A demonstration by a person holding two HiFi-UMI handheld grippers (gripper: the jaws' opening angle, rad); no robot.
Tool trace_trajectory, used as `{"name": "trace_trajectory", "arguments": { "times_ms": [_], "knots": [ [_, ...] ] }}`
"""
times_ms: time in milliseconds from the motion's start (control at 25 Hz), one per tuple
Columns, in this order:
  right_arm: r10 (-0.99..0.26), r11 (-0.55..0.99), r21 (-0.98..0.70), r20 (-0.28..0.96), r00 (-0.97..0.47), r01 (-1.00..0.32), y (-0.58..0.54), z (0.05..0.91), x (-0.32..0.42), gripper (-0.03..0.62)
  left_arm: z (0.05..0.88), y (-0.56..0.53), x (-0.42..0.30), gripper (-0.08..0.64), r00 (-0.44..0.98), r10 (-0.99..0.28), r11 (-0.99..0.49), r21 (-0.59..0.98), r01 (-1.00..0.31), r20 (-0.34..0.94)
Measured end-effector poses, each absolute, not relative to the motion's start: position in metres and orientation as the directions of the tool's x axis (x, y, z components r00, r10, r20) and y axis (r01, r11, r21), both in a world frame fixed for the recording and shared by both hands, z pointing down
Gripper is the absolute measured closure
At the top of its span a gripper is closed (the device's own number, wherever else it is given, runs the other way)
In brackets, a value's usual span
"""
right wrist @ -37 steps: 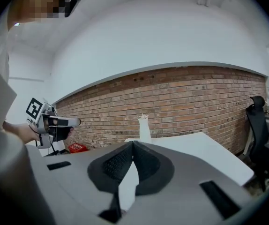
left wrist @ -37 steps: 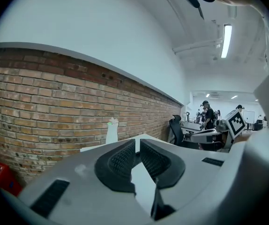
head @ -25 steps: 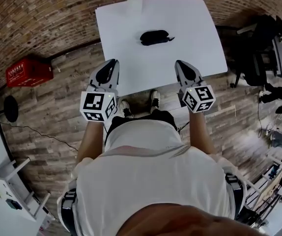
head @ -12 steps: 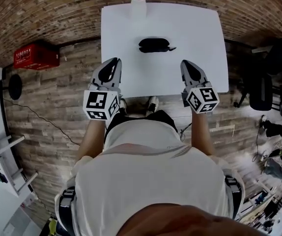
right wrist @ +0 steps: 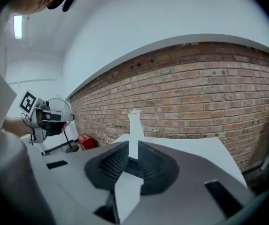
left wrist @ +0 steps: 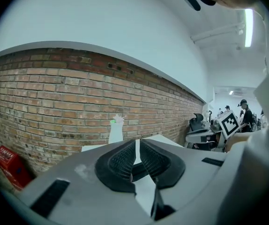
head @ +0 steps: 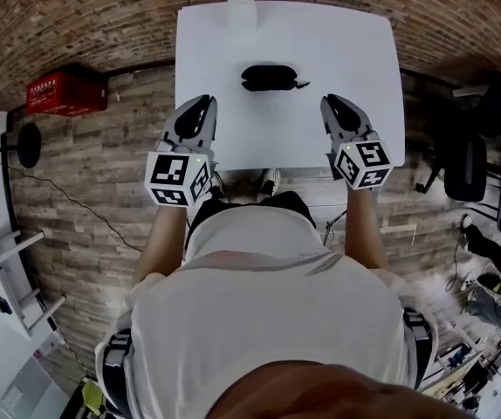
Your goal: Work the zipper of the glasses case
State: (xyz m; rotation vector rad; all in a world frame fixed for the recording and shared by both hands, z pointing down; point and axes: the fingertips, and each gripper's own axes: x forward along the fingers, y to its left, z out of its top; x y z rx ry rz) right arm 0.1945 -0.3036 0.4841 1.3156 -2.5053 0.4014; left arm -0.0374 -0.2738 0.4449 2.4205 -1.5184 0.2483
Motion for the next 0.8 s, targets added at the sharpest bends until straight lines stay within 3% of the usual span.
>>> {"name": "trace_trajectory", "arguments": {
  "times_ms": [280,440,800],
  "knots": [
    [-0.61,0.683,-0.036,0.522,-0.597,-0.729,-0.315,0.514,0.177,0.276,0.453,-0.273,-0.04,0.523,0.426,-0.854,-0.397,0.153,-0.905,0.299],
    [-0.524,0.776,0.062,0.617,-0.587,-0.628,-0.327,0.544,0.168,0.193,0.464,-0.27,-0.042,0.523,0.414,-0.852,-0.378,0.168,-0.91,0.32],
    [-0.372,0.9,0.158,0.766,-0.525,-0.407,-0.366,0.625,0.148,0.138,0.478,-0.27,-0.034,0.523,0.4,-0.849,-0.354,0.192,-0.915,0.345]
  ]
}}
